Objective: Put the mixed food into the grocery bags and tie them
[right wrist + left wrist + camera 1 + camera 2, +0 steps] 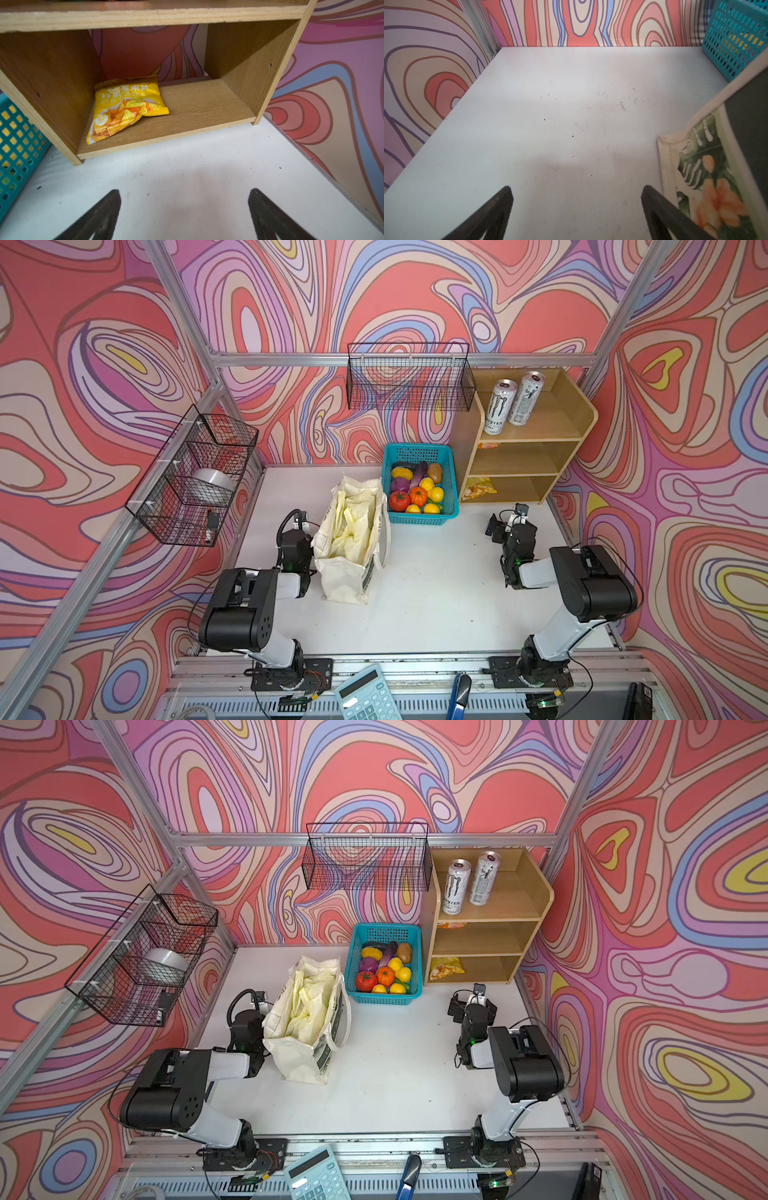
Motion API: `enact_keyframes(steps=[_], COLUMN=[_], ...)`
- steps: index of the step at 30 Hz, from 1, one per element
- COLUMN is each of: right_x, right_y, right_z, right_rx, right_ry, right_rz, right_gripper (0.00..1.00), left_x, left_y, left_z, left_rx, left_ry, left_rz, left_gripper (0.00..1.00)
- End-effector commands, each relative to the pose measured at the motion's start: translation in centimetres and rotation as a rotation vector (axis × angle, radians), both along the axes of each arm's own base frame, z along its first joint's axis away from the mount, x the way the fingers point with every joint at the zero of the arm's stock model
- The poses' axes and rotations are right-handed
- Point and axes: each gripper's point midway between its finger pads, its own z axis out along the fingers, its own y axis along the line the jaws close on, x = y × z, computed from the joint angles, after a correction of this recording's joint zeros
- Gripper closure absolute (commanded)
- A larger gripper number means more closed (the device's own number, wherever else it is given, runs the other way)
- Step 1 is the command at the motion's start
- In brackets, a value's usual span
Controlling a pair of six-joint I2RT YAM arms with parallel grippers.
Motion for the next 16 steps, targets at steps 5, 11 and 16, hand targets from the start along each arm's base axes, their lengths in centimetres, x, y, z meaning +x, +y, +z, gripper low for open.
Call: enact_keyframes(steps=[5,11,16], right_x=[0.09,0.48,0.12], right_y=[0.59,0.77,0.70], right_z=[0.00,-0.49,-0.02], right_rx=[0.020,0.029,0.020], right_ry=[-0.002,0.024,0.000], right_rz=[0.029,0.039,0.038], right_gripper=[0.02,0.02,0.02], left_x=[0.10,0.09,0.08], left_y=[-0.17,-0.17,-0.18], left_z=[0.45,0.46,0.40], left_rx=[0.006,0.005,0.005], left_ry=[-0.024,-0.023,-0.021], left_rz=[-0.019,-0.018,-0.018], left_gripper=[0.00,0.00,0.00])
